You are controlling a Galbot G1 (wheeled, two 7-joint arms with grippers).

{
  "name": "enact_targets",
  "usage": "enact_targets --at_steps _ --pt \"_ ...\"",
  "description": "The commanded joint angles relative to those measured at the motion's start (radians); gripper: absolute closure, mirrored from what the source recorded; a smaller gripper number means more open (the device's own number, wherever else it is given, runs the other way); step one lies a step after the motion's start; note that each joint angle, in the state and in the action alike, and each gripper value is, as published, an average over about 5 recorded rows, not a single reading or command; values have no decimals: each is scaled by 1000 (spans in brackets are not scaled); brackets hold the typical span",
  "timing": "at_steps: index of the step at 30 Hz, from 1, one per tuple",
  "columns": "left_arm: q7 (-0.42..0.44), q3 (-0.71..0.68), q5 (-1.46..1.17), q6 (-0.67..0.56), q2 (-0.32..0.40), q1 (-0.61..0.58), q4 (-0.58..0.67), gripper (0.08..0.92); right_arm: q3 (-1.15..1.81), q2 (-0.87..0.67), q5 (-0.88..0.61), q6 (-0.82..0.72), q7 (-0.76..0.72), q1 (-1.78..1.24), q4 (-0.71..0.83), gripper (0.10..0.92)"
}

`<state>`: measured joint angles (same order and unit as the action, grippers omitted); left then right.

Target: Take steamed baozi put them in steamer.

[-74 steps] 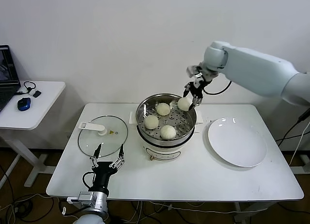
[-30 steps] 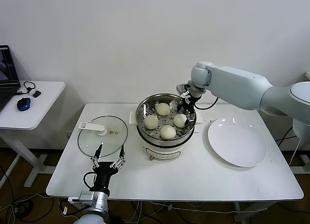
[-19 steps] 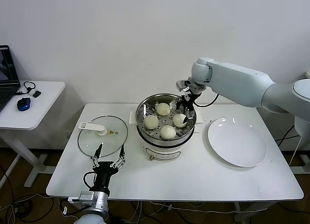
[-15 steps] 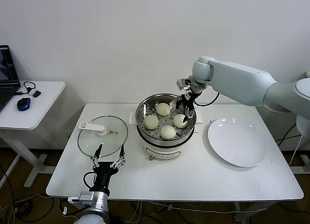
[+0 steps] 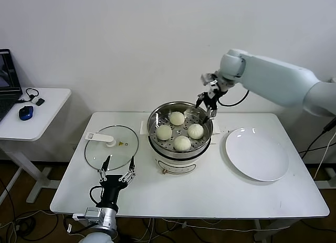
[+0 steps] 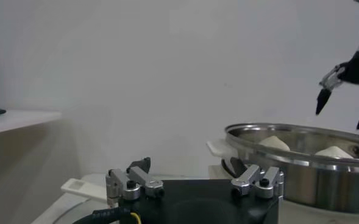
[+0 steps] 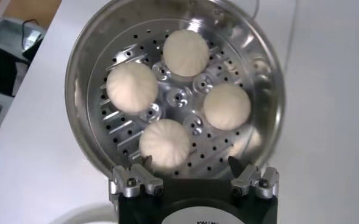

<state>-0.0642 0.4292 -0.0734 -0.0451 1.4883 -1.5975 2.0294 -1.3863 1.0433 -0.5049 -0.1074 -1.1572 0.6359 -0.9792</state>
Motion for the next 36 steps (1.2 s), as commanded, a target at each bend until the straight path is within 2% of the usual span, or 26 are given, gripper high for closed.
enact_targets --at_steps 1,10,17,21,26,31,36 --pt "2 0 1 1 -4 0 0 177 70 -231 -24 30 29 51 -90 203" --pt "10 8 0 2 -15 -1 11 177 492 -515 91 71 129 -249 -224 203" --pt "21 12 2 -4 -17 -23 25 177 1160 -638 161 68 335 -833 -379 203" --pt "21 11 5 -8 -15 -31 28 177 1571 -615 165 68 444 -1223 -465 203" --pt "19 6 12 -9 -12 -33 28 177 1896 -528 176 106 494 -1540 -525 203" --pt "18 11 13 -12 -9 -38 29 177 2078 -406 133 154 574 -1748 -577 203" --pt "23 18 11 -14 -9 -37 29 177 2166 -283 104 250 717 -1881 -630 203"
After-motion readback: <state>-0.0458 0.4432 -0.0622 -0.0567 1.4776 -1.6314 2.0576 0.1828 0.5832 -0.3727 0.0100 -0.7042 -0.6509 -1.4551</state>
